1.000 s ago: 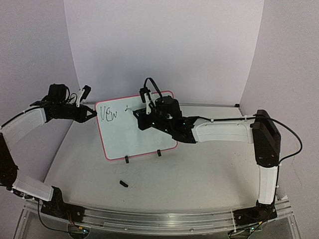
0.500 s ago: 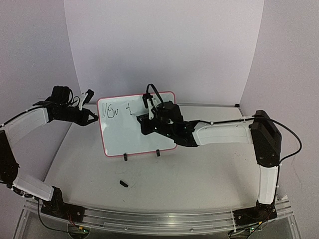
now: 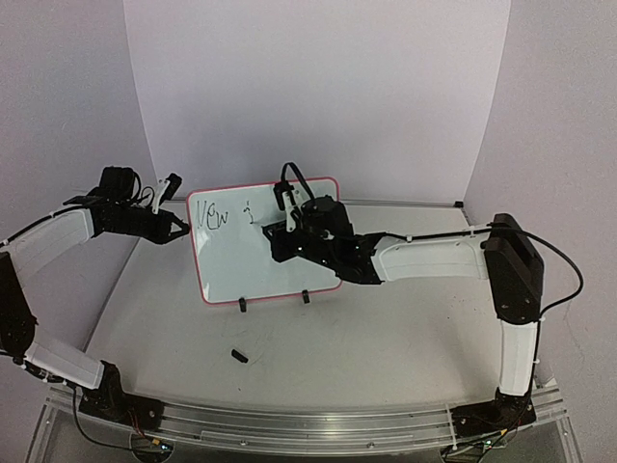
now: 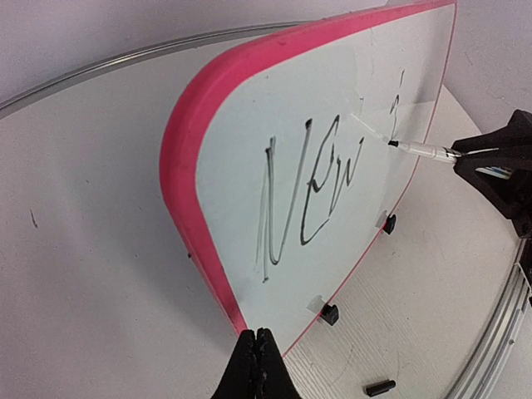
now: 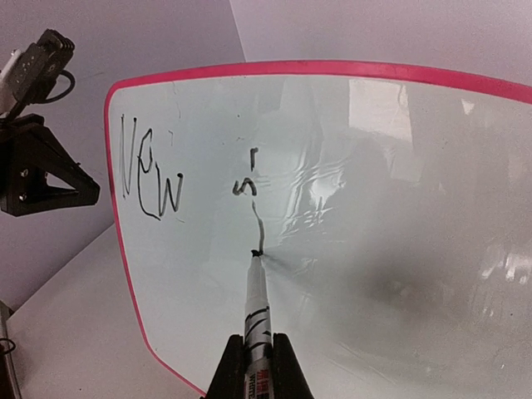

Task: Write a sentence on the whiteboard
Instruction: Write on the whiteboard with the whiteboard marker without the cap.

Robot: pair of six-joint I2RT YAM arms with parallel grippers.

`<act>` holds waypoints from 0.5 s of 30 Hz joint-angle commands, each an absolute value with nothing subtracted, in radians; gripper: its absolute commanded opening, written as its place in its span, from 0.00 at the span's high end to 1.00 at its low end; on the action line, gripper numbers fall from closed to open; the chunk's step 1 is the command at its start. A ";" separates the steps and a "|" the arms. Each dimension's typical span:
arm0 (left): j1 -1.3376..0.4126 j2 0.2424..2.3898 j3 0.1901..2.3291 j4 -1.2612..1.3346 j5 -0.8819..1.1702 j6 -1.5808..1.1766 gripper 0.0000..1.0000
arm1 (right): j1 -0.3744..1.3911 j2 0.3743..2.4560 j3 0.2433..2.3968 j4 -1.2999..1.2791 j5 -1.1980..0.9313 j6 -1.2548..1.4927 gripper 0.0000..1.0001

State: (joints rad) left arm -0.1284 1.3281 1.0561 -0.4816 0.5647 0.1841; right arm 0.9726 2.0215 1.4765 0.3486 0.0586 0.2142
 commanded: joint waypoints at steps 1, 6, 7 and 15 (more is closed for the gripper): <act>-0.129 1.323 1.072 -0.475 0.583 0.184 1.00 | 0.979 2.036 1.537 0.364 0.045 0.213 1.00; -0.118 1.293 1.076 -0.474 0.582 0.164 0.91 | 0.979 1.985 1.515 0.406 -0.039 0.220 1.00; -0.113 1.281 1.073 -0.469 0.584 0.156 0.88 | 0.979 1.967 1.498 0.422 -0.054 0.227 1.00; -0.088 1.230 1.063 -0.433 0.619 0.115 0.52 | 0.977 1.843 1.415 0.434 -0.042 0.228 1.00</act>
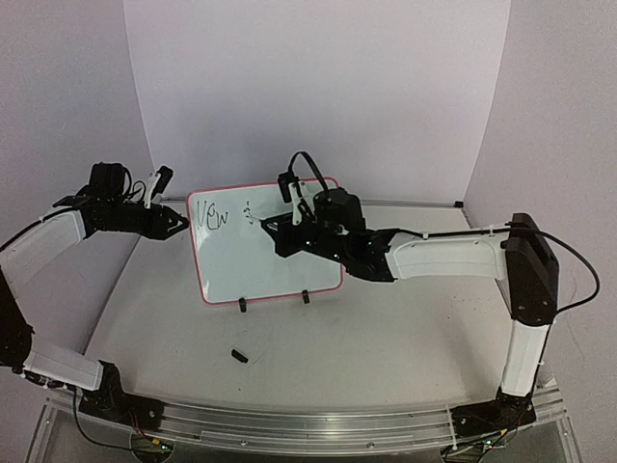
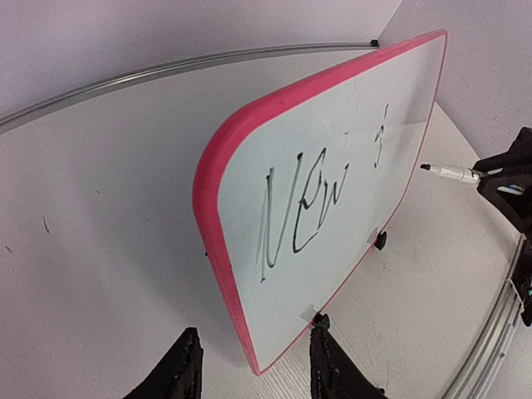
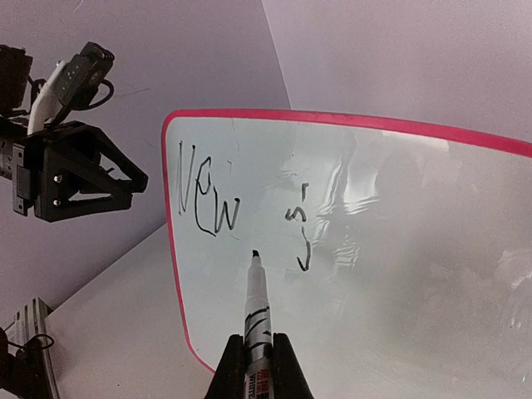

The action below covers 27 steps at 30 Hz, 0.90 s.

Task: Write a sentence on the whiteboard
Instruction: Write on the whiteboard with the whiteboard marker without the cap.

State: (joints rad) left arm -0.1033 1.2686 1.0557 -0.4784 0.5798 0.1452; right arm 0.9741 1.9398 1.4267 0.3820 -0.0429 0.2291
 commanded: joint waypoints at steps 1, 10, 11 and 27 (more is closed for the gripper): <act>-0.086 1.240 1.070 -0.422 0.634 0.105 0.48 | 0.975 1.841 1.417 0.419 -0.031 0.221 1.00; -0.086 1.368 1.198 -0.408 0.702 0.076 0.39 | 0.945 1.884 1.451 0.386 -0.033 0.234 1.00; -0.086 1.381 1.208 -0.406 0.704 0.078 0.39 | 0.944 1.893 1.458 0.384 -0.033 0.235 1.00; -0.085 1.435 1.198 -0.371 0.703 0.092 0.60 | 0.927 1.987 1.540 0.346 0.027 0.241 1.00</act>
